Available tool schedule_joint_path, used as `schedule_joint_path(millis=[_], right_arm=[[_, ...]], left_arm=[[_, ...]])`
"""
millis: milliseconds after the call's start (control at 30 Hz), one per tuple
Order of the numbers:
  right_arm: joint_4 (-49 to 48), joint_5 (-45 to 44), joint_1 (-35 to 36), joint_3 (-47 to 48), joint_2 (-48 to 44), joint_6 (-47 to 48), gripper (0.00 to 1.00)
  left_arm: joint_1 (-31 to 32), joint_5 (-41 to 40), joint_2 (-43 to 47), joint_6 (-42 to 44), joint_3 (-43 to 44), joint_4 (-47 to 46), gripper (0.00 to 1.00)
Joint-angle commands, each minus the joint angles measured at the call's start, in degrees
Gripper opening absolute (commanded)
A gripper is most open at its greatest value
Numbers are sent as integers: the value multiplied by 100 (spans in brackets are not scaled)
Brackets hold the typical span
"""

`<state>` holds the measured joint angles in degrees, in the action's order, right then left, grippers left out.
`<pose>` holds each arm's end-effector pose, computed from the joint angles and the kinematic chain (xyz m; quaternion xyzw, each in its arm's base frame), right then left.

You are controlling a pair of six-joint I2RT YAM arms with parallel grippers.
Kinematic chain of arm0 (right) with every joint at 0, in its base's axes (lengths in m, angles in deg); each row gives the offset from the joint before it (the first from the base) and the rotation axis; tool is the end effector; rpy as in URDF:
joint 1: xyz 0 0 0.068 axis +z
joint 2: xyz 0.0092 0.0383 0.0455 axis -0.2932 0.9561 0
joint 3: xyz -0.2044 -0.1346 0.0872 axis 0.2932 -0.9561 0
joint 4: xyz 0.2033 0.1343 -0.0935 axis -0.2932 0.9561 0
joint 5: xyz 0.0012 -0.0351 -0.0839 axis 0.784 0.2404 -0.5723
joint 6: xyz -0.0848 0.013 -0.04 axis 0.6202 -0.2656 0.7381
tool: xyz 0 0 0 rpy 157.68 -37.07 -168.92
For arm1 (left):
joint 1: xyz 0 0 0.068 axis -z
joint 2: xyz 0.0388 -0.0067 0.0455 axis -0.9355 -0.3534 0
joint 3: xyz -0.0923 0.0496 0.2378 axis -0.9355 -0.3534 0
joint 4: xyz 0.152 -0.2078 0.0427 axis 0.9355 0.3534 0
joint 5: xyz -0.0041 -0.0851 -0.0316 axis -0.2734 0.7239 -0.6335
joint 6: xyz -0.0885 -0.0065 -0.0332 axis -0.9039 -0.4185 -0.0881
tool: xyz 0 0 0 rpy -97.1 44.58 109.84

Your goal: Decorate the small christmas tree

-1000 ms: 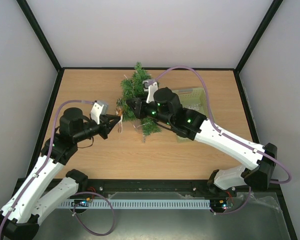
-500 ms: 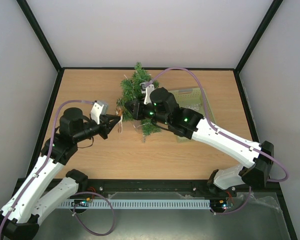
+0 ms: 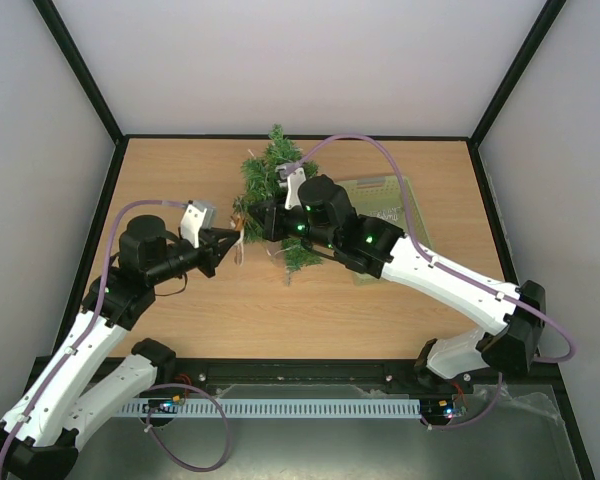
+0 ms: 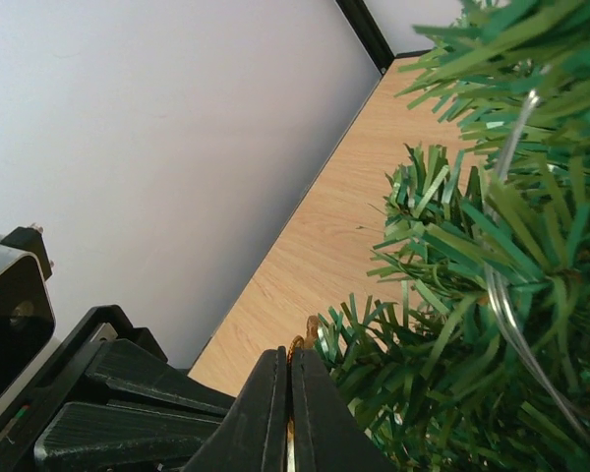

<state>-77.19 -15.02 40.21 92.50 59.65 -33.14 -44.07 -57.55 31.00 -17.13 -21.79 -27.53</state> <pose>0.1901 0.3254 0.3680 -0.1858 0.7691 0.5000 0.3520 0.1779 -0.1253 0.3220 0.2269 0.7463 -0.3583 0.5130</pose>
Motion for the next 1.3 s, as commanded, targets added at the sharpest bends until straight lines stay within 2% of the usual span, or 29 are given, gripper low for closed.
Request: schedule_joint_path(millis=[0,500,967,1267], right_arm=[[-238,-133,42,74,107,541,2],[-197,-690,44,-63,32,907,2],[-274,-717,40,-234,-53,1128,2],[-252,-848,40,-304,-153,1180,2]], left_arm=[[34,-154,37,8,-20,-191,2],[34,-144,-159,52,-207,-375,2],[34,215,-202,-24,-391,-802,2],[34,159,-228,-36,-403,-644,5]])
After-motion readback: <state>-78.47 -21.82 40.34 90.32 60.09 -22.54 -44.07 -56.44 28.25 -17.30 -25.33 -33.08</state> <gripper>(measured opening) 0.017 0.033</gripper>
